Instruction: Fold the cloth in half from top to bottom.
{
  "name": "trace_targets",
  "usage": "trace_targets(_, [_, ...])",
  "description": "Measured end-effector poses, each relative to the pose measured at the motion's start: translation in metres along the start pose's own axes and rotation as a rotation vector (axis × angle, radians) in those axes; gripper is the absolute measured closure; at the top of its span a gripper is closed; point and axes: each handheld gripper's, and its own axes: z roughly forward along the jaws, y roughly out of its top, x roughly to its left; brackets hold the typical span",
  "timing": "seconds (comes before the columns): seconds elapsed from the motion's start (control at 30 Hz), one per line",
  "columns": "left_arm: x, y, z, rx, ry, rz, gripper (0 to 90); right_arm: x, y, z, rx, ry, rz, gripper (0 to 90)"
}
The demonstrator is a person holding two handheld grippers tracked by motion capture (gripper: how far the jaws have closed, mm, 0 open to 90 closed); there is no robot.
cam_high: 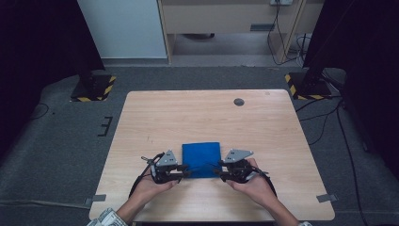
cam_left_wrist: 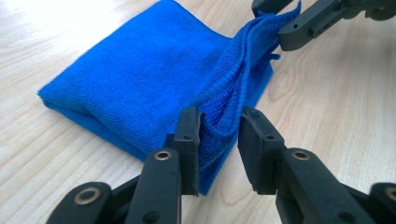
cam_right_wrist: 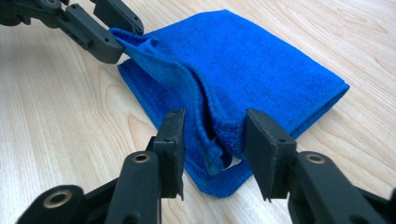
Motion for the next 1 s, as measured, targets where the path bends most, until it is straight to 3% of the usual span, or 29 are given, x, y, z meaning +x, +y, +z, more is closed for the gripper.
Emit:
trace_targets(0.4, [-0.007,-0.006,-0.001,0.015,-0.006,0.017,63.4,0.005,-0.001,-0.015,-0.008,0.021,0.0,52.2])
trace_targets(0.57, [-0.009,-0.005,-0.005,-0.007,-0.005,0.009,61.2,0.005,0.004,-0.018,-0.027,-0.008,-0.003,52.5])
trace_targets(0.7, [-0.009,-0.002,-0.009,-0.049,0.024,0.011,60.8,0.001,0.004,-0.01,-0.023,-0.022,0.014,52.5])
trace_targets(0.8, [-0.004,0.002,-0.01,-0.098,0.06,-0.02,60.7,-0.002,0.005,-0.004,-0.022,-0.044,0.024,52.2])
trace_targets(0.9, [0.002,0.004,-0.006,-0.1,0.088,-0.032,59.9,-0.005,0.007,0.001,-0.014,-0.069,0.038,51.5])
trace_targets(1.0, [0.002,0.002,0.0,-0.066,0.097,-0.018,58.5,-0.008,0.004,0.005,0.012,-0.092,0.036,50.5])
